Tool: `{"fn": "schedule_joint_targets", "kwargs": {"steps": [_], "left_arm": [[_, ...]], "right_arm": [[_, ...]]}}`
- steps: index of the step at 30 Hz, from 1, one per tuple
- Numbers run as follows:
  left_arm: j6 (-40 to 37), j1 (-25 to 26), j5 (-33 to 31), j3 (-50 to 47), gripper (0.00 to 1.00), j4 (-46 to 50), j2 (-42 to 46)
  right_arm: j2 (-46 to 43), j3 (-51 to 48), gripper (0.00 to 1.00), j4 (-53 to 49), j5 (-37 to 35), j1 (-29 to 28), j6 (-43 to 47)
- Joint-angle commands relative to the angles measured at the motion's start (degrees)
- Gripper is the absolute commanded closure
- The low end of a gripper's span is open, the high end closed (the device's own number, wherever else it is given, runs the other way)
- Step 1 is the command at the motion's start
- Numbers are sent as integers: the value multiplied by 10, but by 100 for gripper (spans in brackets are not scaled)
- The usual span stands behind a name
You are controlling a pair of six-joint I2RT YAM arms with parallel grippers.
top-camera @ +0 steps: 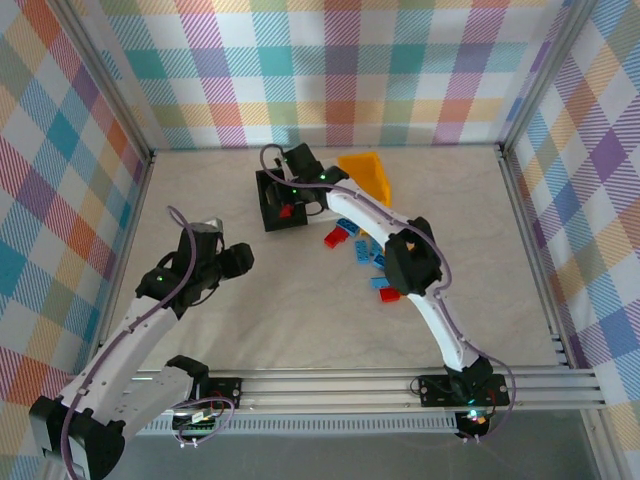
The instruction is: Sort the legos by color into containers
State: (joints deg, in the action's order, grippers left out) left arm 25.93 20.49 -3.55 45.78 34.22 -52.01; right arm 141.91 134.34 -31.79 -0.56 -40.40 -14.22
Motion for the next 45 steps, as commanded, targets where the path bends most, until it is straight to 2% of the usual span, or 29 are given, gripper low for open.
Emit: {"fn": "schedule_joint_targets", "kwargs": {"steps": [1,4,10,15,19,23,26,29,35,38,45], "left_arm": [[-6,-4,3,-11,35,24,8],[-13,-3,17,-20,34,21,7],[-13,9,65,-30,34,-12,-5],[-19,106,41,-15,32,-49,-59],[-8,159,46,-1,31,-112,-133],[-34,191,59,48,28,-146,-242],[-51,197,88,89,26,-177,-326],[-71,201,105,149,26,-196,-405],[-124,206,92,261,26,-147,-519],[-144,206,77,294,26,-129,-553],[-130,215,101,310,28,-132,-574]], "right_arm": [[37,81,29,-35,9,6,24],[32,84,26,-31,12,11,17],[-77,-35,25,-1,14,15,14],[-293,-303,22,21,-33,22,-14],[-443,-499,17,-41,-44,55,-48],[-571,-656,14,-91,-70,94,-61],[-638,-738,12,-93,-59,139,-61],[-659,-779,12,-81,-28,182,-52],[-632,-796,13,-64,9,210,-40],[-614,-802,13,-66,20,213,-34],[-580,-812,17,-51,48,220,-16]]}}
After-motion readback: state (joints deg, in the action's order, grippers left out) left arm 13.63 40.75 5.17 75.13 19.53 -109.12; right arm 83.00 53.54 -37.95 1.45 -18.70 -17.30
